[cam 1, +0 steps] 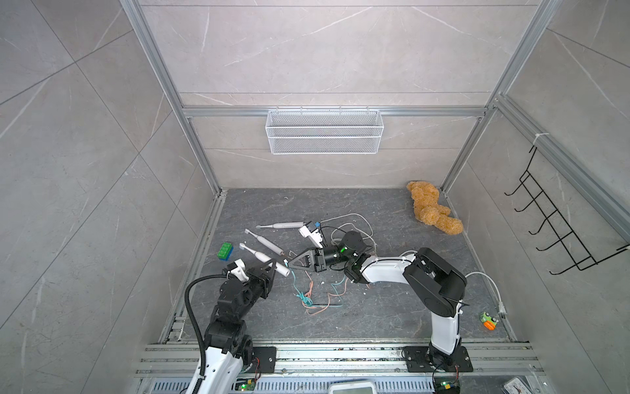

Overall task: Charge the electric toothbrush
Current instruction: Insert the charging cable into the electric toothbrush.

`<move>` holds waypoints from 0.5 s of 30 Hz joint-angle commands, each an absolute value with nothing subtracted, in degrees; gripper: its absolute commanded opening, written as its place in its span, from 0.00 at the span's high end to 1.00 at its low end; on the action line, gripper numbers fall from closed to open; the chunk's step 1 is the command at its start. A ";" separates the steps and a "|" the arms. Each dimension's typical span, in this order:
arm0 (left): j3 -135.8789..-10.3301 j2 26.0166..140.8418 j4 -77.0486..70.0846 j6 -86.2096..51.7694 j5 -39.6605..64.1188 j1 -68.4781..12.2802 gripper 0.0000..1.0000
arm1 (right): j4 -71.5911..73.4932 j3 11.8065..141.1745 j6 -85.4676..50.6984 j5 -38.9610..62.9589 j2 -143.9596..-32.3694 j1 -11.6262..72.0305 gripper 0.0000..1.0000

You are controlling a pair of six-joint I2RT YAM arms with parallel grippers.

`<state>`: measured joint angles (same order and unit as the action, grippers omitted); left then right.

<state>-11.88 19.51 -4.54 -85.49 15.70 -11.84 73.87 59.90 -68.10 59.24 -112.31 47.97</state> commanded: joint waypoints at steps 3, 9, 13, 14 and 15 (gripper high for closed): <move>-11.87 21.22 -25.60 -87.78 21.48 -10.98 1.00 | 83.94 57.99 -77.24 61.97 -110.94 47.58 1.00; -12.77 27.74 -38.86 -87.88 27.65 -9.04 1.00 | 83.94 54.57 -79.26 62.51 -108.09 46.95 1.00; -14.50 29.67 -41.46 -87.05 30.05 -8.86 1.00 | 83.94 53.13 -79.43 62.51 -106.82 46.37 1.00; -14.41 29.91 -42.24 -87.34 30.31 -8.88 1.00 | 84.05 52.97 -79.49 62.34 -106.95 46.20 1.00; -14.58 30.12 -42.32 -87.21 30.75 -8.88 1.00 | 84.03 53.29 -79.99 62.53 -107.12 46.14 1.00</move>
<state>-11.81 30.04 -33.95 -86.87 27.18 -9.21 80.95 53.67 -78.72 61.60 -108.97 46.52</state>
